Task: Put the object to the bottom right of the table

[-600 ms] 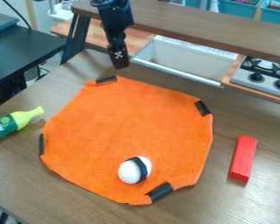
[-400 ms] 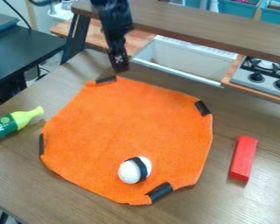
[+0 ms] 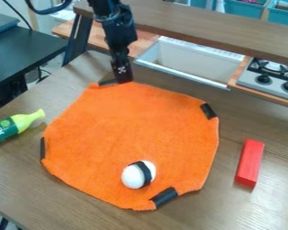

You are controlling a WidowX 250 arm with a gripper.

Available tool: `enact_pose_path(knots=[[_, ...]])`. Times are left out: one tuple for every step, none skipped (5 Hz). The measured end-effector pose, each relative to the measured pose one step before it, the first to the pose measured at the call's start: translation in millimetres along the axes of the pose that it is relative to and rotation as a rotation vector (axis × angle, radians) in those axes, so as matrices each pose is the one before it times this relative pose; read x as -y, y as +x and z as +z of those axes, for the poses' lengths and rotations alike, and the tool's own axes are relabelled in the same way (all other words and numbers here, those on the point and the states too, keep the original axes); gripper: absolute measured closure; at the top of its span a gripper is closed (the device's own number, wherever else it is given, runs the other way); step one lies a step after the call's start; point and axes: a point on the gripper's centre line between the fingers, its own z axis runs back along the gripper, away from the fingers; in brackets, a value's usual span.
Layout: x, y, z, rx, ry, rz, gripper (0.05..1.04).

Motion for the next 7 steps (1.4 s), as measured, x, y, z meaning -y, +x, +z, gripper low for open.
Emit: enact_pose_path(knots=[[0.49, -0.08, 0.03, -0.0020, -0.0059, 0.0089, 0.084], [-0.29, -6.22, -32.11, -0.0578, -0.0995, 0.1065, 0.084], [29.07, 0.77, -9.77, -0.0101, -0.0430, -0.0319, 0.084], [27.64, 12.04, 3.98, 0.0218, -0.0084, -0.0837, 0.085], [20.54, -4.30, 4.79, 0.0122, -0.0078, -0.0684, 0.085], [24.58, 6.95, 2.50, 0.0051, -0.0184, -0.0929, 0.085], [20.47, 2.16, 1.26, 0.0011, -0.0161, -0.0238, 0.084]])
